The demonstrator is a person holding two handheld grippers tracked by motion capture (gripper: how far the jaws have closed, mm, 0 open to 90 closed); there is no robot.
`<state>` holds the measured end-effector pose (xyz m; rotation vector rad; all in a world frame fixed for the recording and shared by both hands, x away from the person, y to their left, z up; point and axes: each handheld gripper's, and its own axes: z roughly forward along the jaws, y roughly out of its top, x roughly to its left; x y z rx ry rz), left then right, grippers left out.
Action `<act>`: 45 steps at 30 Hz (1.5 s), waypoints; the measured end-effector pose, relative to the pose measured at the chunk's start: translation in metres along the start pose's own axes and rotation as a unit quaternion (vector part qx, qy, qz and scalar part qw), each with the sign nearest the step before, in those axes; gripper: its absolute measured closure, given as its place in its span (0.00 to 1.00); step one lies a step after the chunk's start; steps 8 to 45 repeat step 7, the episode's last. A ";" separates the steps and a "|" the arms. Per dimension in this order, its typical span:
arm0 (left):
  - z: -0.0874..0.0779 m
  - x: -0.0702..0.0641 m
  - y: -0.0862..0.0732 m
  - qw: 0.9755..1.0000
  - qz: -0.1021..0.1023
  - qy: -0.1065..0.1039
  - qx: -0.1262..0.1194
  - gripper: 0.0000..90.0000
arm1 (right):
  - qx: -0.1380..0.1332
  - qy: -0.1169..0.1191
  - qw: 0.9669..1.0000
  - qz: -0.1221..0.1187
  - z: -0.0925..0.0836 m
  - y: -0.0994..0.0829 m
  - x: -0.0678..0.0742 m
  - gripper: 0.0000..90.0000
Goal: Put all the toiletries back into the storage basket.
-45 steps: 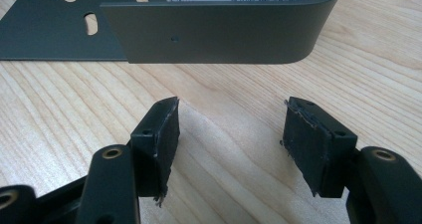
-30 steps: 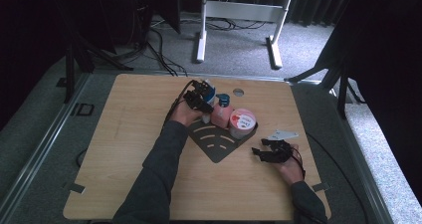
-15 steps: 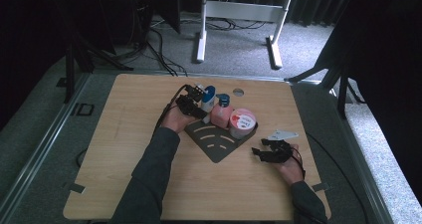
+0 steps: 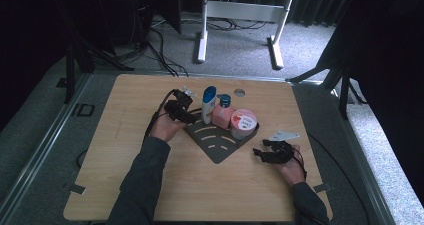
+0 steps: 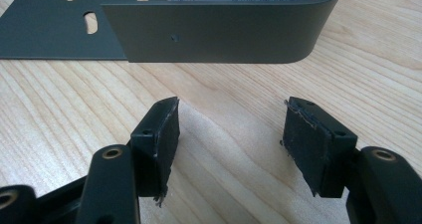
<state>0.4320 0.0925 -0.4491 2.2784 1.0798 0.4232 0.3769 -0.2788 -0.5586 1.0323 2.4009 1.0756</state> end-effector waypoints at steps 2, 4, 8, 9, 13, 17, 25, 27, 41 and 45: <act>0.000 0.001 -0.004 1.000 -0.005 0.004 0.000 0.49 | 0.000 0.000 1.000 0.000 0.000 0.000 0.000 0.43; 0.000 0.003 -0.009 1.000 -0.010 0.008 -0.005 0.49 | 0.000 0.000 1.000 0.000 0.000 0.000 0.000 0.43; 0.001 0.005 -0.017 1.000 -0.020 0.012 -0.004 0.48 | -0.001 0.002 1.000 0.001 0.000 0.000 0.000 0.43; 0.001 0.005 -0.017 1.000 -0.020 0.012 -0.004 0.48 | -0.001 0.002 1.000 0.001 0.000 0.000 0.000 0.43; 0.001 0.005 -0.017 1.000 -0.020 0.012 -0.004 0.48 | -0.001 0.002 1.000 0.001 0.000 0.000 0.000 0.43; 0.001 0.005 -0.017 1.000 -0.020 0.012 -0.004 0.48 | -0.001 0.002 1.000 0.001 0.000 0.000 0.000 0.43; 0.001 0.005 -0.017 1.000 -0.020 0.012 -0.004 0.48 | -0.001 0.002 1.000 0.001 0.000 0.000 0.000 0.43; 0.001 0.005 -0.017 1.000 -0.020 0.012 -0.004 0.48 | -0.001 0.002 1.000 0.001 0.000 0.000 0.000 0.43; 0.001 0.005 -0.017 1.000 -0.020 0.012 -0.004 0.48 | -0.001 0.002 1.000 0.001 0.000 0.000 0.000 0.43; 0.001 0.005 -0.017 1.000 -0.020 0.012 -0.004 0.48 | -0.001 0.002 1.000 0.001 0.000 0.000 0.000 0.43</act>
